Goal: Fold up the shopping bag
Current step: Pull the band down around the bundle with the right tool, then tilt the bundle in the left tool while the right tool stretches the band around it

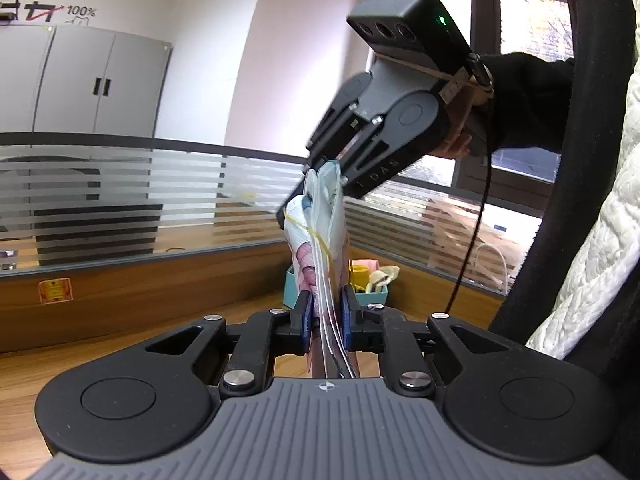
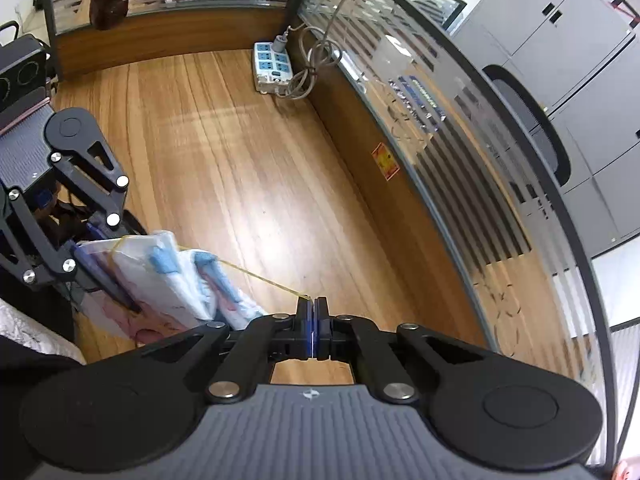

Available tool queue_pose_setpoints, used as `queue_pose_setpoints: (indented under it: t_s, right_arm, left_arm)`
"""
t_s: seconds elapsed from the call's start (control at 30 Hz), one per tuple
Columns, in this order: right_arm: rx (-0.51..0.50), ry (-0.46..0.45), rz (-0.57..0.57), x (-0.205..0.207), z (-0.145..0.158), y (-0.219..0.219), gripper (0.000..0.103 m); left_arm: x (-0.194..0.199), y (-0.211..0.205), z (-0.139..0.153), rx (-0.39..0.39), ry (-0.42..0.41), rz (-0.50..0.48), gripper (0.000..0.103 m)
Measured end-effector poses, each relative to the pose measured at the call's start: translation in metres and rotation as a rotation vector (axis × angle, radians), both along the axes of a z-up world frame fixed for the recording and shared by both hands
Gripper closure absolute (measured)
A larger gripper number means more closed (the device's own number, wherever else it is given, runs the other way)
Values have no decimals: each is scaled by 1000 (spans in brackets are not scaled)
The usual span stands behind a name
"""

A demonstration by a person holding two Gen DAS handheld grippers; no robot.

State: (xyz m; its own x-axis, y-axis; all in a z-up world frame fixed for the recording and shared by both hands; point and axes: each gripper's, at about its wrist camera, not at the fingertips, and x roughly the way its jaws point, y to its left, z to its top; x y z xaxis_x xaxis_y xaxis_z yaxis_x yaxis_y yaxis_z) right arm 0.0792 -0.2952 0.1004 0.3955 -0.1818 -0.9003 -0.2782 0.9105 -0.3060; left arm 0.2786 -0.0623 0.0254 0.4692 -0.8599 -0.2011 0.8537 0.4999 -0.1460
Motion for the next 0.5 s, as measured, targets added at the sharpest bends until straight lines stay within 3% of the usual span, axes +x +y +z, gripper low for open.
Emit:
queue_pose_setpoints:
  t_s: [0.1, 0.5]
  right_arm:
    - [6, 13, -19, -3, 0, -5, 103]
    - [269, 47, -192, -1, -6, -44, 102]
  left_arm:
    - [2, -2, -3, -3, 4, -1, 89]
    - [7, -5, -13, 7, 35, -22, 90]
